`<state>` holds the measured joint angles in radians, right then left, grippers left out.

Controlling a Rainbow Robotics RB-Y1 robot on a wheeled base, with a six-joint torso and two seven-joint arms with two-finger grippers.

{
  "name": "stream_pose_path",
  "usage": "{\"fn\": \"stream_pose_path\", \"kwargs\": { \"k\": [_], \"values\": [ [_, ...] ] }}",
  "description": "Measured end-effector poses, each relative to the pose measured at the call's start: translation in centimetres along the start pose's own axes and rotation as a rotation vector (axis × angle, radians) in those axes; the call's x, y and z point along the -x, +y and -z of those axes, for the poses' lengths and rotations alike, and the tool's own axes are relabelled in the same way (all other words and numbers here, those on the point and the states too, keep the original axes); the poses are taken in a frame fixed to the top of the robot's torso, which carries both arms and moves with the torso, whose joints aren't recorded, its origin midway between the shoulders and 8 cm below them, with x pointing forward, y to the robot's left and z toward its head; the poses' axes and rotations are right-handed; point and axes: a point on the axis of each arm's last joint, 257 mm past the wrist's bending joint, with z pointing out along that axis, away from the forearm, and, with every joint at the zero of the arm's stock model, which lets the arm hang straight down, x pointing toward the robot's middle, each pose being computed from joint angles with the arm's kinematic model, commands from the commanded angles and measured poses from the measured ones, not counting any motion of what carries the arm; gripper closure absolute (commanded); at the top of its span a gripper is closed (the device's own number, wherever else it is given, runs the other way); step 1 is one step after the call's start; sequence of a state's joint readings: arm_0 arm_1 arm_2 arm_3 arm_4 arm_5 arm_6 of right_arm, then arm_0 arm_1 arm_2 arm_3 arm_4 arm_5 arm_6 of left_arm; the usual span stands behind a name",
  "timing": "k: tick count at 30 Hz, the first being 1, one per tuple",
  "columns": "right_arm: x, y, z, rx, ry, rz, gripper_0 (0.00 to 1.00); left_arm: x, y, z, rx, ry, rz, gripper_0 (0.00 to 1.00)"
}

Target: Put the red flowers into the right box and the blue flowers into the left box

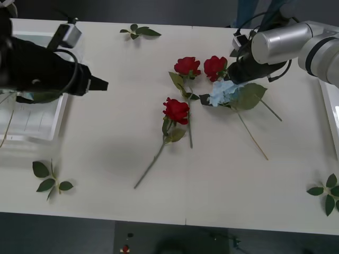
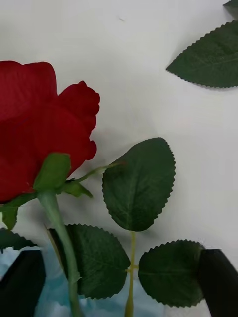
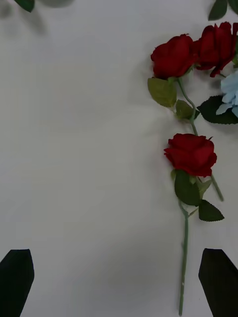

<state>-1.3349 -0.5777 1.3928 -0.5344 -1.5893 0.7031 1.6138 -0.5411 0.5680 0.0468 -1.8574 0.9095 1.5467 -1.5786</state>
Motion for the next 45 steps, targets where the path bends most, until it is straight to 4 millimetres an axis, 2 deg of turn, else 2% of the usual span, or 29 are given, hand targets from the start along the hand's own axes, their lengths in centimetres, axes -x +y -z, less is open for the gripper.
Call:
{"fn": "stream_pose_path", "kwargs": {
  "k": [1, 2, 8, 16, 20, 21, 24, 25, 29, 36, 45],
  "values": [
    [0.0, 0.0, 0.0, 0.001, -0.001, -0.001, 0.90, 0.0, -0.5, -1.0, -0.002, 0.021, -0.011, 0.02],
    [0.1, 0.0, 0.0, 0.001, -0.001, -0.002, 1.00, -0.1, -0.9, -1.9, -0.001, 0.042, -0.015, 0.03],
    [0.1, 0.1, 0.0, 0.003, -0.001, -0.001, 1.00, -0.4, -2.9, -6.8, 0.021, 0.141, -0.041, 0.03],
    [0.0, 1.0, -0.2, 0.013, 0.001, 0.006, 1.00, -1.7, -5.1, -11.5, 0.072, 0.216, -0.088, 0.03],
    [0.0, 1.4, -0.3, 0.017, 0.002, 0.008, 1.00, -2.5, -5.7, -12.9, 0.095, 0.231, -0.115, 0.03],
    [0.0, 1.4, -0.3, 0.017, 0.002, 0.008, 0.88, -2.6, -5.8, -13.2, 0.101, 0.234, -0.121, 0.03],
    [0.0, 1.4, -0.3, 0.017, 0.002, 0.008, 0.88, -2.8, -6.0, -13.7, 0.111, 0.233, -0.134, 0.03],
    [0.1, 1.4, -0.3, 0.017, 0.001, 0.008, 0.00, -2.8, -6.1, -13.8, 0.114, 0.234, -0.137, 0.03],
    [0.6, 1.4, -0.3, 0.016, -0.020, 0.009, 0.00, -3.0, -5.8, -14.4, 0.154, 0.235, -0.181, 0.03],
    [0.6, 1.0, -0.3, 0.000, -0.020, 0.028, 0.00, -5.2, -6.5, -16.2, 0.157, 0.247, -0.229, 0.03],
    [0.6, 0.9, -0.3, -0.002, -0.021, 0.029, 0.00, -8.9, -6.8, -15.3, 0.115, 0.209, -0.184, 0.03]
  ]
}}
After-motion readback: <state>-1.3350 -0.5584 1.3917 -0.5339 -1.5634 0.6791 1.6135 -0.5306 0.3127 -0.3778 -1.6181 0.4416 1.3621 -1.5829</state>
